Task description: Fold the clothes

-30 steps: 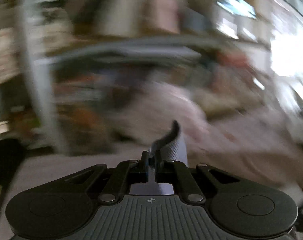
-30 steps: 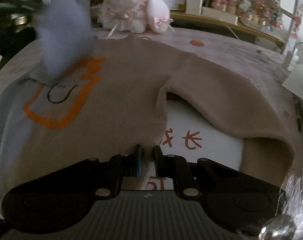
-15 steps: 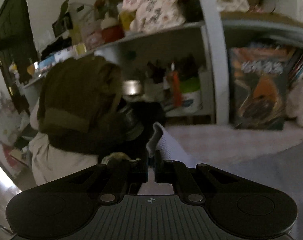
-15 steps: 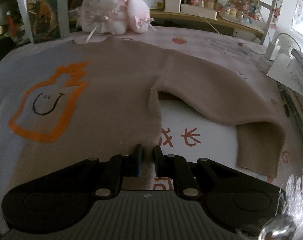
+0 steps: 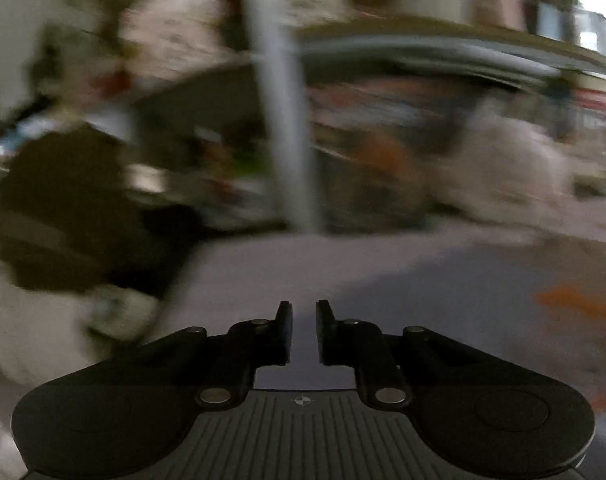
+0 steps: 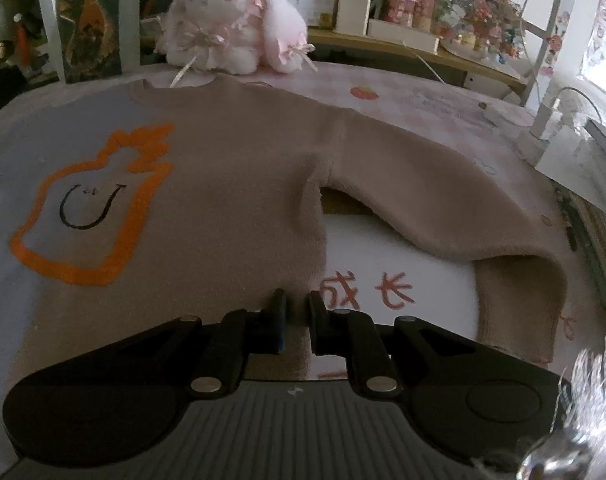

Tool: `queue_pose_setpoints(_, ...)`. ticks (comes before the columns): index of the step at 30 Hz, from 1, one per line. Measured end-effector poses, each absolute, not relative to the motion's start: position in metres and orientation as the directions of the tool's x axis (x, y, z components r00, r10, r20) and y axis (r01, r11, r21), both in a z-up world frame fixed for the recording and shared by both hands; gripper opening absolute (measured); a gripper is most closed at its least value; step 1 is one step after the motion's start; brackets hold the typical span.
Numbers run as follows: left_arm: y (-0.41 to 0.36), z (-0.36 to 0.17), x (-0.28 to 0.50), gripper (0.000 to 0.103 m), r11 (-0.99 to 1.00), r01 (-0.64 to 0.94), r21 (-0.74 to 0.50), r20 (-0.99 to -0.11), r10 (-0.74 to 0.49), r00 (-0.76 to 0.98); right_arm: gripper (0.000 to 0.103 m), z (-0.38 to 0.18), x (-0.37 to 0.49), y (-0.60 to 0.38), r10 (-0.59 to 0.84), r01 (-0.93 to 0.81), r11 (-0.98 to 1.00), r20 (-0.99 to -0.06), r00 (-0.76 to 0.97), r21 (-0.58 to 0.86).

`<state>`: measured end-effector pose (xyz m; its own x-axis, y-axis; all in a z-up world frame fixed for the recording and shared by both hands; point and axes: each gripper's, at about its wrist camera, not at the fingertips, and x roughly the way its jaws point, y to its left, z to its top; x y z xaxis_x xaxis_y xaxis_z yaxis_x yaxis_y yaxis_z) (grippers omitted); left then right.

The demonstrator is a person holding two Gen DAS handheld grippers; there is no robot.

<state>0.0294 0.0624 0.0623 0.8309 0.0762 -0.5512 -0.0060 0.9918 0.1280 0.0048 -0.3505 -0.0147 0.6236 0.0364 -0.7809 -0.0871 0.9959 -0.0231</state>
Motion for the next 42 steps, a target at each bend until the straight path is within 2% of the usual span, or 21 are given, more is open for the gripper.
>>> queue_pose_setpoints(3, 0.018, 0.034, 0.022, 0.017, 0.994, 0.100, 0.038, -0.628, -0.054, 0.776, 0.012, -0.015, 0.011, -0.350, 0.069, -0.107, 0.994, -0.774, 0.630, 0.001)
queue_pose_setpoints(7, -0.016, 0.008, 0.008, 0.017, 0.991, 0.127, 0.051, -0.691, -0.057, 0.720, 0.012, -0.015, 0.019, -0.357, 0.120, -0.110, 0.992, -0.774, 0.622, 0.065)
queue_pose_setpoints(9, -0.021, 0.002, 0.000, 0.017, 0.991, 0.127, 0.046, -0.709, -0.057, 0.703, 0.012, -0.011, 0.020, -0.377, 0.177, -0.056, 0.982, -0.769, 0.615, 0.181)
queue_pose_setpoints(11, -0.025, -0.004, -0.007, 0.020, 0.991, 0.126, 0.048, -0.724, -0.052, 0.688, 0.020, -0.007, 0.018, -0.405, 0.238, 0.033, 0.943, -0.741, 0.628, 0.331)
queue_pose_setpoints(12, -0.027, -0.006, -0.011, 0.020, 0.991, 0.125, 0.053, -0.731, -0.046, 0.681, 0.031, -0.005, 0.016, -0.423, 0.252, 0.086, 0.914, -0.720, 0.647, 0.398)
queue_pose_setpoints(13, -0.028, -0.009, -0.014, 0.021, 0.990, 0.127, 0.055, -0.739, -0.046, 0.672, 0.038, -0.004, 0.014, -0.441, 0.263, 0.137, 0.876, -0.697, 0.666, 0.462)
queue_pose_setpoints(15, -0.033, -0.014, -0.018, 0.021, 0.989, 0.131, 0.068, -0.756, -0.034, 0.654, 0.042, -0.003, 0.014, -0.469, 0.261, 0.203, 0.821, -0.667, 0.698, 0.533)
queue_pose_setpoints(17, -0.038, -0.017, -0.023, 0.022, 0.988, 0.127, 0.092, -0.748, -0.016, 0.664, 0.049, -0.005, 0.018, -0.497, 0.244, 0.275, 0.761, -0.651, 0.718, 0.588)
queue_pose_setpoints(19, -0.038, -0.018, -0.024, 0.023, 0.990, 0.109, 0.091, -0.744, -0.005, 0.668, 0.050, -0.012, 0.020, -0.524, 0.235, 0.352, 0.668, -0.635, 0.736, 0.656)
queue_pose_setpoints(21, -0.036, -0.018, -0.023, 0.028, 0.993, 0.089, 0.081, -0.744, 0.001, 0.668, 0.050, -0.022, 0.023, -0.545, 0.237, 0.416, 0.563, -0.622, 0.746, 0.714)
queue_pose_setpoints(23, -0.035, -0.018, -0.022, 0.032, 0.994, 0.074, 0.083, -0.745, 0.013, 0.667, 0.049, -0.025, 0.028, -0.557, 0.220, 0.463, 0.506, -0.628, 0.747, 0.728)
queue_pose_setpoints(26, -0.034, -0.017, -0.021, 0.034, 0.994, 0.064, 0.083, -0.749, 0.019, 0.663, 0.033, -0.029, 0.040, -0.566, 0.179, 0.526, 0.486, -0.669, 0.722, 0.698)
queue_pose_setpoints(27, -0.034, -0.017, -0.021, 0.034, 0.995, 0.063, 0.083, -0.750, 0.020, 0.661, 0.016, -0.028, 0.044, -0.567, 0.163, 0.545, 0.495, -0.689, 0.707, 0.676)
queue_pose_setpoints(28, -0.034, -0.017, -0.021, 0.034, 0.995, 0.062, 0.082, -0.751, 0.021, 0.660, 0.007, -0.024, 0.047, -0.566, 0.153, 0.533, 0.517, -0.685, 0.713, 0.670)
queue_pose_setpoints(30, -0.035, -0.016, -0.021, 0.034, 0.994, 0.060, 0.089, -0.751, 0.027, 0.660, 0.006, -0.002, 0.046, -0.557, 0.137, 0.418, 0.607, -0.607, 0.783, 0.676)
queue_pose_setpoints(34, -0.036, -0.017, -0.022, 0.034, 0.995, 0.047, 0.087, -0.748, 0.034, 0.663, 0.006, 0.058, 0.024, -0.521, 0.202, 0.034, 0.810, -0.333, 0.921, 0.585)
queue_pose_setpoints(36, -0.036, -0.017, -0.023, 0.034, 0.996, 0.041, 0.084, -0.747, 0.035, 0.664, 0.006, 0.057, 0.021, -0.519, 0.174, 0.047, 0.832, -0.339, 0.924, 0.553)
queue_pose_setpoints(38, -0.035, -0.017, -0.023, 0.034, 0.996, 0.040, 0.082, -0.746, 0.035, 0.664, 0.006, 0.038, 0.033, -0.521, 0.069, 0.203, 0.855, -0.493, 0.867, 0.477)
queue_pose_setpoints(40, -0.034, -0.017, -0.022, 0.034, 0.996, 0.043, 0.080, -0.748, 0.031, 0.663, 0.009, 0.008, 0.049, -0.530, 0.042, 0.338, 0.836, -0.663, 0.748, 0.434)
queue_pose_setpoints(41, -0.034, -0.016, -0.022, 0.034, 0.995, 0.048, 0.082, -0.751, 0.031, 0.660, 0.011, -0.001, 0.052, -0.533, 0.046, 0.369, 0.821, -0.695, 0.718, 0.436)
queue_pose_setpoints(42, -0.034, -0.015, -0.021, 0.035, 0.995, 0.054, 0.089, -0.756, 0.032, 0.654, 0.018, -0.010, 0.055, -0.536, 0.051, 0.400, 0.806, -0.725, 0.687, 0.436)
